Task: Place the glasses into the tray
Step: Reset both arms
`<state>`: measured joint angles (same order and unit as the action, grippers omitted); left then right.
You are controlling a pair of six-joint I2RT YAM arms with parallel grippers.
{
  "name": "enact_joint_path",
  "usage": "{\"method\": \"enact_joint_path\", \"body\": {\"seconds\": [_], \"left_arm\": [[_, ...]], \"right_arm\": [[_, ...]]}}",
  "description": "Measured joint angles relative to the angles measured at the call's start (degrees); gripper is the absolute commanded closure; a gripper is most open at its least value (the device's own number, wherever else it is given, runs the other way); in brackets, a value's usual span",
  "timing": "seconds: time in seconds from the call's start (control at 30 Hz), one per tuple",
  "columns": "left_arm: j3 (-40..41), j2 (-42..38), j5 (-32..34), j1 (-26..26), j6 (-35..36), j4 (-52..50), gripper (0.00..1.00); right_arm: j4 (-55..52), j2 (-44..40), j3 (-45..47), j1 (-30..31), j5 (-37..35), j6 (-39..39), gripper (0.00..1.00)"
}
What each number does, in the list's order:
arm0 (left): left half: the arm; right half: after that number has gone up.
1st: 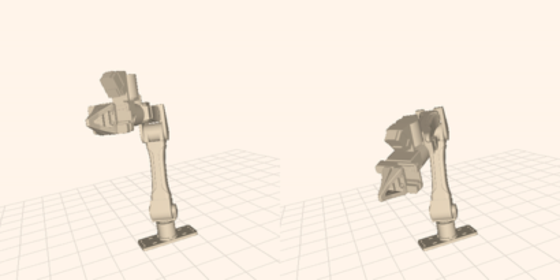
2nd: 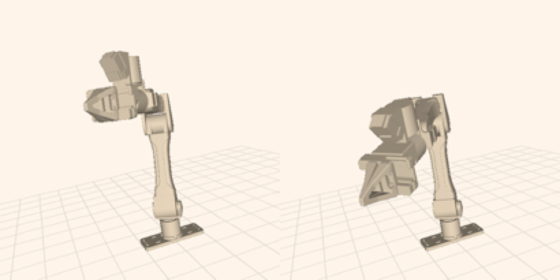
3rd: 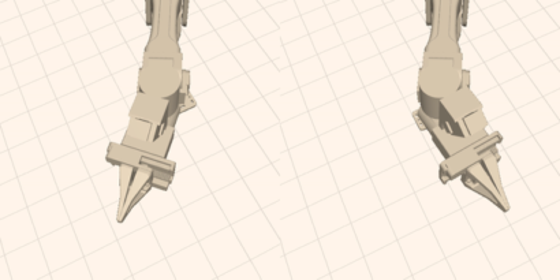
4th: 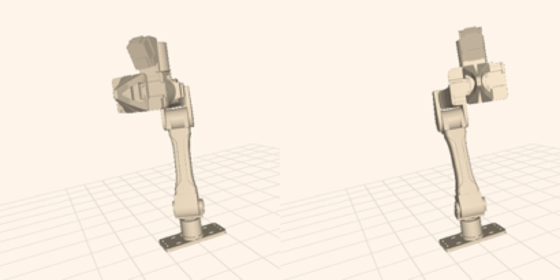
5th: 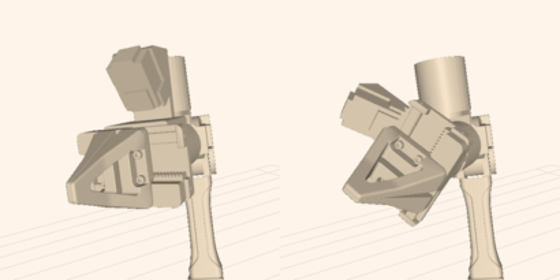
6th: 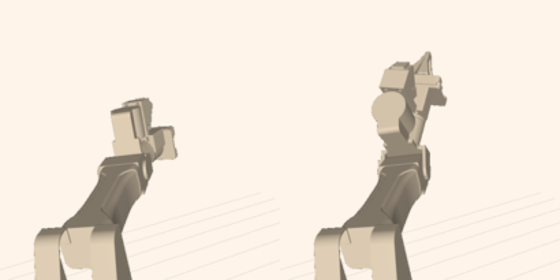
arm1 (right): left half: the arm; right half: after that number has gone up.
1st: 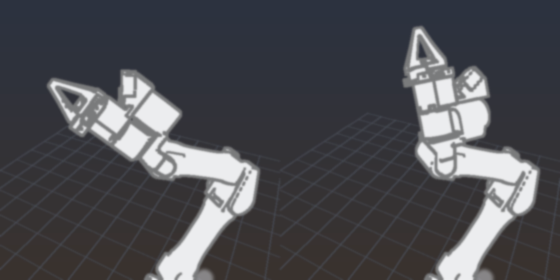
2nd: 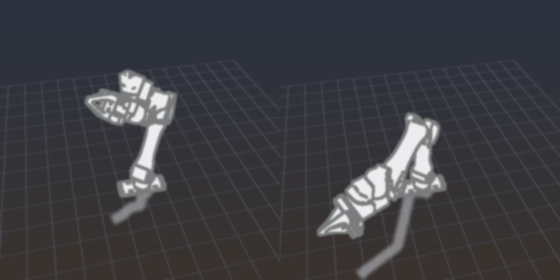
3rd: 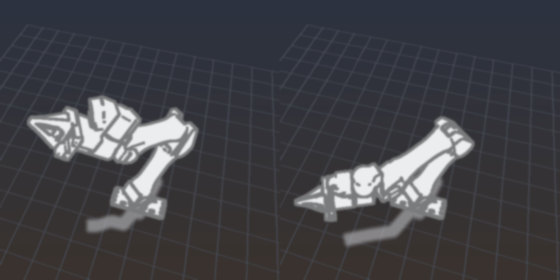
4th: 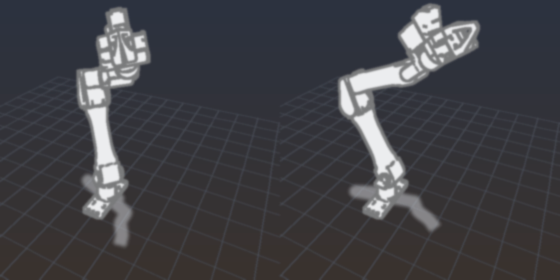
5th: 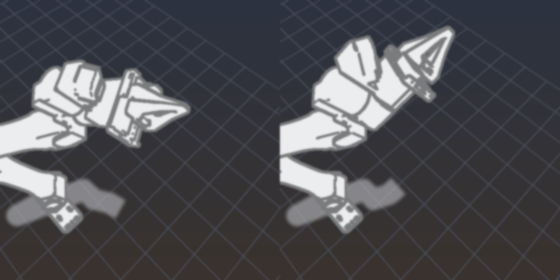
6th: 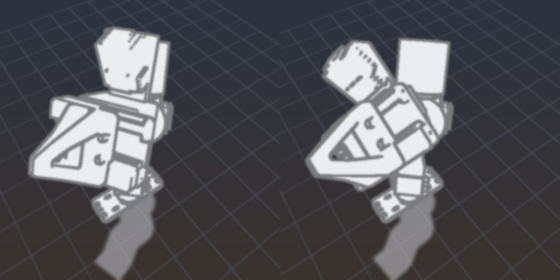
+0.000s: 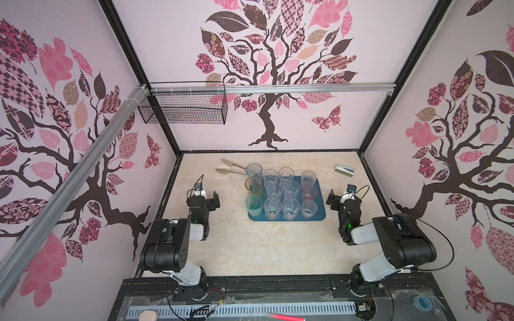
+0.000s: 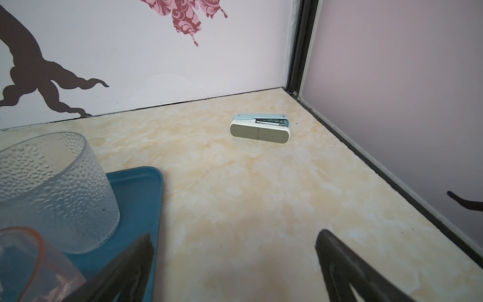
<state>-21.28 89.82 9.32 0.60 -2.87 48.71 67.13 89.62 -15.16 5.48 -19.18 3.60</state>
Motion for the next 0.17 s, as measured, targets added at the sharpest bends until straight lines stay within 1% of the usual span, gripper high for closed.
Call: {"method": "enact_joint_path", "body": {"seconds": [0.17], "left_arm": [[0.0, 0.0, 0.0, -0.4, 0.4, 0.0, 0.02]], "right_arm": [[0.0, 0.0, 0.0, 0.0, 0.0, 0.0, 0.0]]}}
